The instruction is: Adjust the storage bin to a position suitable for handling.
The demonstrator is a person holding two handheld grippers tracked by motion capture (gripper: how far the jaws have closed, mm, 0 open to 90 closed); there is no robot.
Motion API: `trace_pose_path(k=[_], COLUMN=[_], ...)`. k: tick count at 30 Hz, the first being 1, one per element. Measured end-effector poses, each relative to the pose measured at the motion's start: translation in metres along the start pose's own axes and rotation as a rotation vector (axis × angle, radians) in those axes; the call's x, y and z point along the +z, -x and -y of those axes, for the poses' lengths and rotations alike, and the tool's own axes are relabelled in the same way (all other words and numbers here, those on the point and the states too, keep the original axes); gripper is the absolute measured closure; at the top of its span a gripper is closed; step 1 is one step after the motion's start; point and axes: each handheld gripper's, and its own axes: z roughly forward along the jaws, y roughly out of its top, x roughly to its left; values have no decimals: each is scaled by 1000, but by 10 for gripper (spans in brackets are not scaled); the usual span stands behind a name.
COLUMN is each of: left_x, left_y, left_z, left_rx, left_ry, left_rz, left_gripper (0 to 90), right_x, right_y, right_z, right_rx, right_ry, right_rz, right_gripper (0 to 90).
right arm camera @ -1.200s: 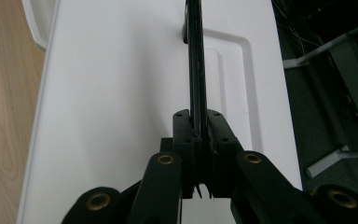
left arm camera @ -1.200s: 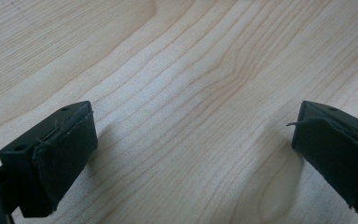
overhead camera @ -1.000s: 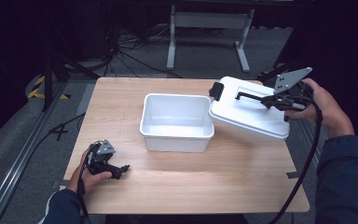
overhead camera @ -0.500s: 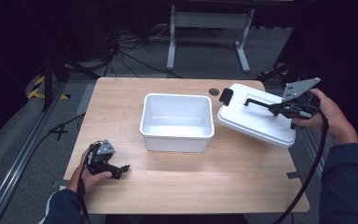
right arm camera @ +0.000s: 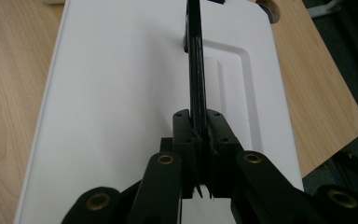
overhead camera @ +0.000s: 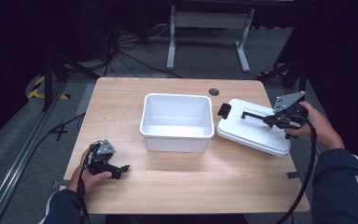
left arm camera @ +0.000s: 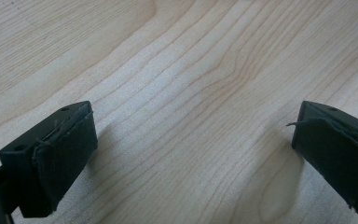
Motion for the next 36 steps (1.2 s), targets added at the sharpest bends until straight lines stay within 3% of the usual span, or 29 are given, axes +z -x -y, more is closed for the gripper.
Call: trace_pose_path(k=[15, 25, 27, 36], left_x=[0, 0, 0, 0], left_y=[0, 0, 0, 0], left_z=[0, 0, 0, 0], left_rx=[0, 0, 0, 0], left_ry=[0, 0, 0, 1], left_rz=[0, 0, 0, 0], left_gripper=[4, 4, 4, 4], right_x=[45, 61, 65, 53], right_y=[-6, -12, -13, -18], right_z=[8, 15, 17, 18], right_rx=[26, 57, 56, 94], right_ry=[-15, -9, -28, 20], right_rz=[-48, -60, -63, -15], right_gripper=[844, 835, 795, 651])
